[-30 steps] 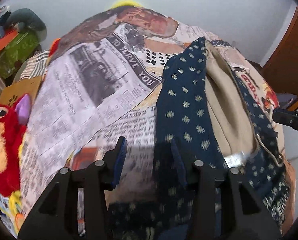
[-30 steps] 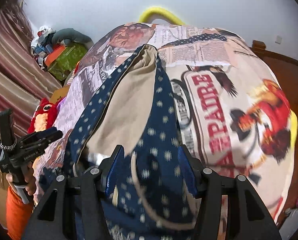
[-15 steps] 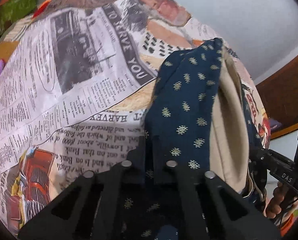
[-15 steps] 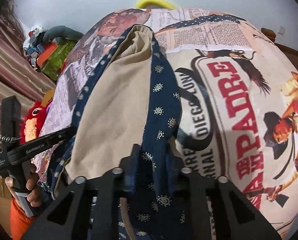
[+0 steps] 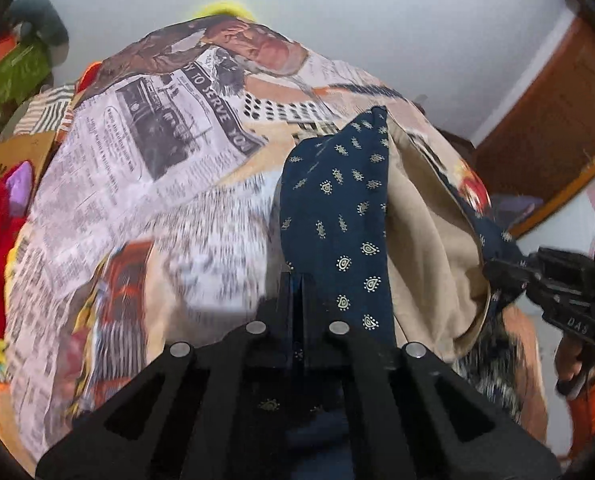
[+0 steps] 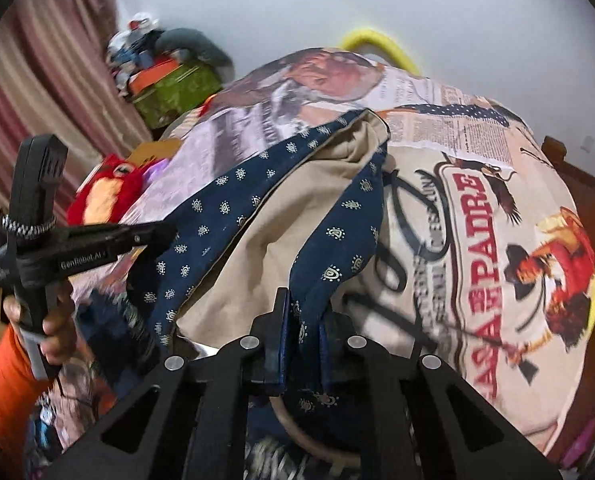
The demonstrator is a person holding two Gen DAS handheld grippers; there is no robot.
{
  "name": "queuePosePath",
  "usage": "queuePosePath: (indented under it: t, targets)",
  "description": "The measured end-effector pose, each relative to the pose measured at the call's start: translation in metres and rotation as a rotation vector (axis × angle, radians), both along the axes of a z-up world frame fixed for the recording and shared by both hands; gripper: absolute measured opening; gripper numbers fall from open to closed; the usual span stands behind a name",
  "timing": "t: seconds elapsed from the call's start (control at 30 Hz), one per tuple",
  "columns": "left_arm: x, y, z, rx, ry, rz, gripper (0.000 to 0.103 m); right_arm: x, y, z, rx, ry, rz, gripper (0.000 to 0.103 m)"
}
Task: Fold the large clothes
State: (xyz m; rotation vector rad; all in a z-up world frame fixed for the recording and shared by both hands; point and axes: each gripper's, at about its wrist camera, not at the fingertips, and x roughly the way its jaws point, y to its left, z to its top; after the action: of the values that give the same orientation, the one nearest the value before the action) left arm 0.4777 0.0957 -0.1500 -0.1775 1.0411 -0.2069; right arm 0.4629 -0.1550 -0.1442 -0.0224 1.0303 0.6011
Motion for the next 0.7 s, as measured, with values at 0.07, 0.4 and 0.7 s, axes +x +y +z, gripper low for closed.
queuePosePath:
  t: [0.07,0.4,0.7]
  targets:
    - [-0.019,-0.004,0.000,0.034,-0.002,-0.028,0.002,-0.024,0.001,0.006,-0.038,-0.029,0.029,0.009]
    - [-0.108,-0.008,-0.025,0.117,0.050,-0.076,0.003,-0.121,-0.009,-0.006,-0.160,-0.077,0.097,0.009]
    - [-0.106,0.008,0.008,0.153,0.003,-0.030,0.020,-0.136,-0.030,-0.002,-0.175,-0.055,0.073,0.018]
